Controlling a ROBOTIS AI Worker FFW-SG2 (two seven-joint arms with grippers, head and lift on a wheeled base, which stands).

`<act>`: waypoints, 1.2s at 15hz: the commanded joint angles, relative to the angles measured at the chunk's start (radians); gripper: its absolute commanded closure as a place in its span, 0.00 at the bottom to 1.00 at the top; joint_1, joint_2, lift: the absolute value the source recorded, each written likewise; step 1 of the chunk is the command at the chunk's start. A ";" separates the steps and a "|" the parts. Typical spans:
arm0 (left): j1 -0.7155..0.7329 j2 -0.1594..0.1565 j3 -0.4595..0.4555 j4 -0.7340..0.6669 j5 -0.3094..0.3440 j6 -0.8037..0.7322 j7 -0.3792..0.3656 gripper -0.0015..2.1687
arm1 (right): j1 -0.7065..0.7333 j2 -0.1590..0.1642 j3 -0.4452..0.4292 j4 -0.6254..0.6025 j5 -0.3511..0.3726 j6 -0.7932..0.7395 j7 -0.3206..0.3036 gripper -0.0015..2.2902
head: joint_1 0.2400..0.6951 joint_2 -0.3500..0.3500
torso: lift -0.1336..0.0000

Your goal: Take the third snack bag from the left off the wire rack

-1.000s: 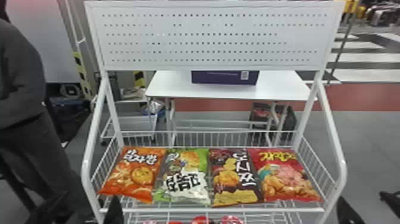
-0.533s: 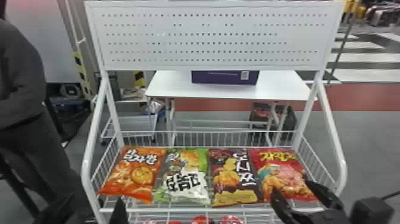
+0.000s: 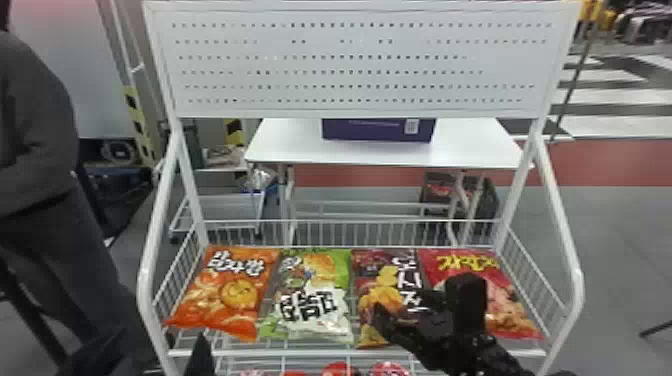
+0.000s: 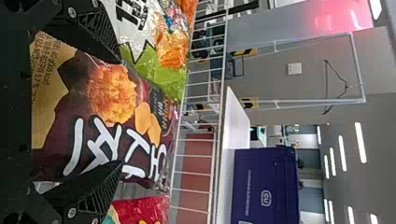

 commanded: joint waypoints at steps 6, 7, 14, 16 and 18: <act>-0.006 0.002 -0.002 -0.002 0.000 0.021 -0.002 0.07 | -0.009 0.007 -0.013 0.000 -0.018 0.137 0.025 0.98 | 0.57 0.50 | 1.00; -0.006 0.002 -0.004 -0.002 -0.001 0.021 -0.002 0.07 | -0.008 0.007 -0.010 -0.009 -0.019 0.131 0.026 0.98 | 0.57 0.50 | 1.00; 0.001 -0.006 -0.024 -0.013 -0.024 0.021 0.000 0.07 | 0.077 -0.001 -0.029 -0.113 -0.050 0.023 0.034 0.98 | 0.57 0.50 | 1.00; 0.004 -0.004 -0.025 -0.017 -0.024 0.021 0.000 0.07 | 0.129 -0.013 -0.048 -0.204 -0.052 -0.007 0.026 0.98 | 0.57 0.50 | 1.00; 0.011 -0.001 -0.025 -0.025 -0.027 0.018 0.000 0.07 | 0.190 -0.038 -0.075 -0.316 -0.052 -0.017 0.000 0.98 | 0.57 0.50 | 1.00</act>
